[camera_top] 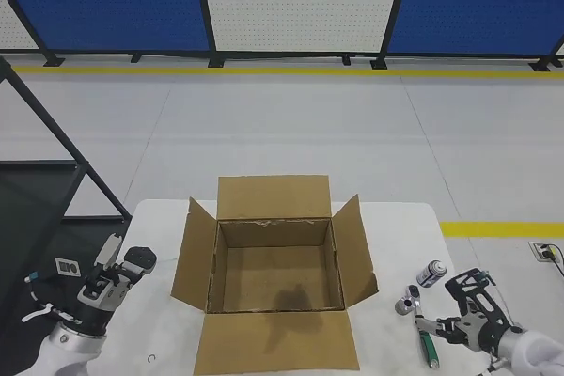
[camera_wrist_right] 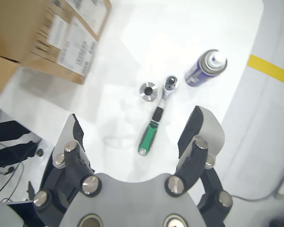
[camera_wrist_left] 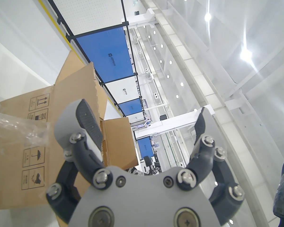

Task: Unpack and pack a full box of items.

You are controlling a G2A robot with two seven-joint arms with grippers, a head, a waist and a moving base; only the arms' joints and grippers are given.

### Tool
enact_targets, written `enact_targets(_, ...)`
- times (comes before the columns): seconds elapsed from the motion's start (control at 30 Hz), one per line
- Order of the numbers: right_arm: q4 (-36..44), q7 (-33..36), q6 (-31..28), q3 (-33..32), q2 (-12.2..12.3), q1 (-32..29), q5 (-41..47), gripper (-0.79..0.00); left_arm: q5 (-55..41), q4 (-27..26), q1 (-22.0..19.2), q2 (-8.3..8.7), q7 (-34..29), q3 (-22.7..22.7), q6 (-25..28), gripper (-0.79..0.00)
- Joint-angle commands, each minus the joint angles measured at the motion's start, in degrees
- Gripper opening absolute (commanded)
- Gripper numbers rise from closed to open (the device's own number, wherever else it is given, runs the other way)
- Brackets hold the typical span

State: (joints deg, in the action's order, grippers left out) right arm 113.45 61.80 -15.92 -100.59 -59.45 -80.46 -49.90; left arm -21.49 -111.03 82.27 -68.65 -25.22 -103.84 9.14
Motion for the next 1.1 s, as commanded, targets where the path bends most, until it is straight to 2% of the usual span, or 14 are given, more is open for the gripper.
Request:
enact_targets(0.0,-1.69,0.20,0.86,1.95,0.04,0.97,-3.36,0.000,0.00,0.00,0.00,0.00,0.00,0.00,0.00,0.000)
enact_targets(0.17,-7.20,-0.04,3.17,6.26,0.06,3.79,-9.20,0.000,0.00,0.00,0.00,0.00,0.00,0.00,0.00,0.000)
enact_targets(0.33,-12.35,0.63,5.86,8.69,-0.06,6.99,-10.00,0.000,0.00,0.00,0.00,0.00,0.00,0.00,0.00,0.000)
enact_targets(0.63,-12.35,0.63,5.86,8.69,-0.06,6.99,-10.00,0.000,0.00,0.00,0.00,0.00,0.00,0.00,0.00,0.000)
enact_targets(0.77,-13.04,-1.49,6.48,10.49,-0.21,6.95,-11.02,0.000,0.00,0.00,0.00,0.00,0.00,0.00,0.00,0.000)
enact_targets(0.87,-14.88,-0.36,7.48,12.07,-0.33,8.90,-11.31,-0.317,0.00,0.00,0.00,0.00,0.00,0.00,0.00,0.000)
enact_targets(0.93,-16.23,0.12,7.95,12.71,-0.38,10.12,-11.35,-0.376,0.00,0.00,0.00,0.00,0.00,0.00,0.00,0.000)
enact_targets(0.97,-16.78,0.45,8.05,13.00,-0.38,10.62,-11.46,-0.360,0.00,0.00,0.00,0.00,0.00,0.00,0.00,0.000)
enact_targets(1.0,-17.31,0.72,7.90,13.27,-0.39,11.11,-11.25,-0.394,0.00,0.00,0.00,0.00,0.00,0.00,0.00,0.000)
enact_targets(1.07,-18.48,1.11,7.75,13.63,-0.40,11.95,-10.89,-0.413,0.00,0.00,0.00,0.00,0.00,0.00,0.00,0.000)
